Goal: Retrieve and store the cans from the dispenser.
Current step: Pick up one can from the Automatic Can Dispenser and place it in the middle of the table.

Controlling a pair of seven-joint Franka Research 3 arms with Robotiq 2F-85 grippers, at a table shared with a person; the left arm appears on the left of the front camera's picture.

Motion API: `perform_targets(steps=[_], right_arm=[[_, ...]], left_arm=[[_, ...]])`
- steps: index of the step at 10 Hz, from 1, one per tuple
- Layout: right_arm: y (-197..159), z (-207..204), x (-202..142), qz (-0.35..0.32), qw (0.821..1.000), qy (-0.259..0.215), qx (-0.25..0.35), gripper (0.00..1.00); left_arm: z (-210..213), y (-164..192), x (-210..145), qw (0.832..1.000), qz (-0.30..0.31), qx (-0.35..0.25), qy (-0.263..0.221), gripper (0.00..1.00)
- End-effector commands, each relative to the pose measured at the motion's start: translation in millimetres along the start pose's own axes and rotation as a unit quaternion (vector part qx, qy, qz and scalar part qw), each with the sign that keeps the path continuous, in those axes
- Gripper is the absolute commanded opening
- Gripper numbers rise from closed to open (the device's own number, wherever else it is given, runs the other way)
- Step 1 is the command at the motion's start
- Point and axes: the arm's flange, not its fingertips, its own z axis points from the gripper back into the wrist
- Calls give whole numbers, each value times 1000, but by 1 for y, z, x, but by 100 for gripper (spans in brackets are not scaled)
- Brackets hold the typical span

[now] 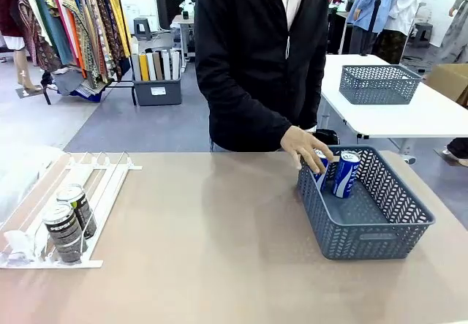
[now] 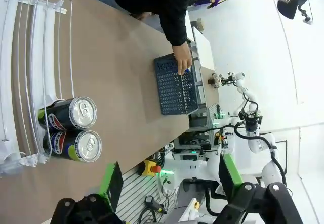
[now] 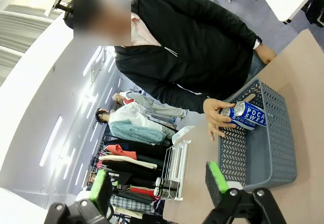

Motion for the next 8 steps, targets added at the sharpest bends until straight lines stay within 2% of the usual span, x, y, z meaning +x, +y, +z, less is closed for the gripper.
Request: perform_targets(steps=[1, 4, 5, 6, 8], right_arm=[[1, -2, 2, 13, 1000, -5, 11, 100], [1, -2, 2, 13, 1000, -5, 11, 100], [1, -2, 2, 13, 1000, -5, 11, 100], [1, -2, 2, 13, 1000, -5, 11, 100], [1, -2, 2, 13, 1000, -5, 11, 100]], left_arm=[[0, -2, 1, 1000, -11, -10, -1, 100], [-1, -1, 0, 1000, -1, 1, 2, 100], [-14, -18, -4, 994, -20, 105, 5, 100], [-37, -33, -8, 977, -23, 210, 13, 100], [-103, -55, -22, 937, -66, 322, 119, 100]])
